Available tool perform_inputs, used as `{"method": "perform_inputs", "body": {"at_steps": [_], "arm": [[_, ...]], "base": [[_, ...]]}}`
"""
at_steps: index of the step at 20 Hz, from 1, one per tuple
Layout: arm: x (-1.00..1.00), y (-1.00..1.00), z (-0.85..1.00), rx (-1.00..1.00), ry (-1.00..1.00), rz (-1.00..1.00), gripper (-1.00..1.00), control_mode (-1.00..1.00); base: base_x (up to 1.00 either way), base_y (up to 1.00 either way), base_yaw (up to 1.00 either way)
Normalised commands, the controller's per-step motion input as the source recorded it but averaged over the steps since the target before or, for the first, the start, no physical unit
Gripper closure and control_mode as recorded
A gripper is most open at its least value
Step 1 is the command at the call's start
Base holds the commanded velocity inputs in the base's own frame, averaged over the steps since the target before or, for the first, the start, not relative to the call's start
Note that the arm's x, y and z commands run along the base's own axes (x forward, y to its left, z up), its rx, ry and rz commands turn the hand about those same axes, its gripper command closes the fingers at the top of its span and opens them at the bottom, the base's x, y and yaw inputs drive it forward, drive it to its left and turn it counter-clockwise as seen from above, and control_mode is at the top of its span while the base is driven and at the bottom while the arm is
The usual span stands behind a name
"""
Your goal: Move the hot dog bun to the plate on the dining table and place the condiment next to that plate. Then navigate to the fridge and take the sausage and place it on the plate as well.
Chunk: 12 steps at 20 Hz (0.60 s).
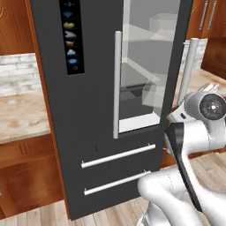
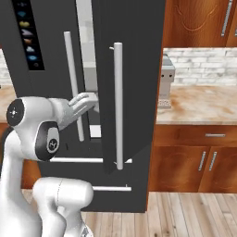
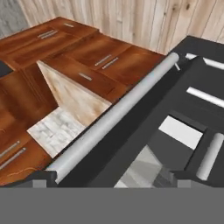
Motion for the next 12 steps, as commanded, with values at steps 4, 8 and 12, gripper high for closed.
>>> {"method": "perform_inputs", "body": {"at_steps": [4, 8, 12], "arm": [[-0.03, 0.62, 0.25, -0.33, -0.02, 0.06, -1.0, -1.0], [0.33, 0.38, -0.09, -0.13, 0.2, -0.07, -1.0, -1.0], [0.42, 0.27, 0.23, -0.14, 0.5, -0.17, -1.0, -1.0]], "base": [[0.0, 0.0, 0.0], [0.0, 0.0, 0.0], [0.0, 0.0, 0.0]]}}
